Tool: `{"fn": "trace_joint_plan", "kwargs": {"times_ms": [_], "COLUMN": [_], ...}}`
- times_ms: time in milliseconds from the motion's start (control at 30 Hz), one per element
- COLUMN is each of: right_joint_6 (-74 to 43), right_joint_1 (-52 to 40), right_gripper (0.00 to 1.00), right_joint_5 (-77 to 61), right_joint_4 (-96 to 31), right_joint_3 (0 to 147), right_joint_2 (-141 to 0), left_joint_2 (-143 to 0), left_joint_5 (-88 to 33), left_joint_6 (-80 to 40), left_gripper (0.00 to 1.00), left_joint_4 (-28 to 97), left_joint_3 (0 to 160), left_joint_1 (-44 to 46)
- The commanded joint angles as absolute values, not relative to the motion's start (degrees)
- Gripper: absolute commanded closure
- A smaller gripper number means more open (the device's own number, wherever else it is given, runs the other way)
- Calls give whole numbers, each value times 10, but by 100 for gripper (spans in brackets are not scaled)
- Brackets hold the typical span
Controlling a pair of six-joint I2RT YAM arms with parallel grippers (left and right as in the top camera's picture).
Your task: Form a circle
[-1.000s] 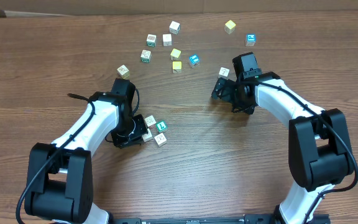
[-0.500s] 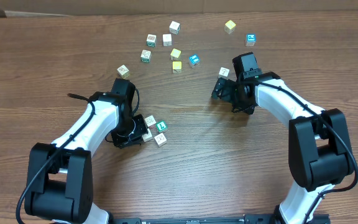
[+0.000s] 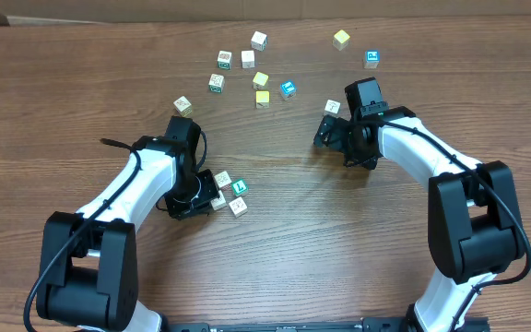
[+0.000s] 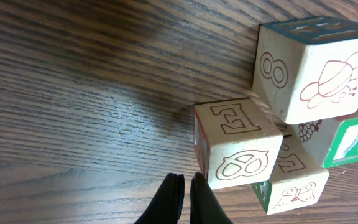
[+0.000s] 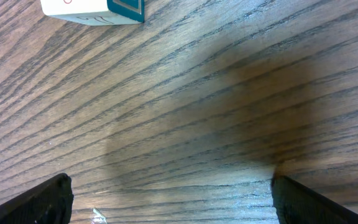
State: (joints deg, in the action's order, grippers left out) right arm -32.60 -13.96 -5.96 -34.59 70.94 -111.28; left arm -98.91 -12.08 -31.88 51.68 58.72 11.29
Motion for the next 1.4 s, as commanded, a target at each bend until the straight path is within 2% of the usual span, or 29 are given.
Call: {"fn": "trace_joint_plan", "kwargs": {"times_ms": [0, 667, 900, 933, 967, 1000, 1067, 1100, 1133, 1367], "right_joint_6": [-326, -326, -321, -290, -233, -198, -179, -179, -179, -185], "right_joint_1": [-137, -137, -137, -137, -137, -137, -137, -138, -138, -167], "right_gripper": [0, 0, 0, 0, 8, 27, 75, 89, 96, 96], "right_joint_5": [-50, -50, -43, -54, -90, -121, -166, -179, -186, -243], "right_joint_4": [-348, -348, -315, -317, -319, -322, -336, -346, -356, -455], "right_joint_3": [709, 709, 709, 712, 716, 719, 728, 733, 738, 752], "right_joint_2": [-1112, -1112, -1112, -1110, -1107, -1104, -1094, -1087, -1080, -1020], "left_joint_2": [-993, -993, -993, -993, -993, -993, -993, -993, -993, -993], "left_joint_5": [-132, -131, -120, -113, -102, -92, -70, -59, -47, -9], "left_joint_6": [-331, -343, -302, -299, -293, -287, -278, -274, -269, -268], "left_gripper": [96, 96, 96, 96, 96, 96, 96, 96, 96, 96], "left_joint_4": [518, 521, 567, 579, 596, 612, 641, 649, 655, 625], "left_joint_3": [582, 582, 620, 632, 649, 665, 698, 713, 729, 782], "left_joint_1": [117, 116, 111, 108, 103, 99, 91, 88, 83, 47]}}
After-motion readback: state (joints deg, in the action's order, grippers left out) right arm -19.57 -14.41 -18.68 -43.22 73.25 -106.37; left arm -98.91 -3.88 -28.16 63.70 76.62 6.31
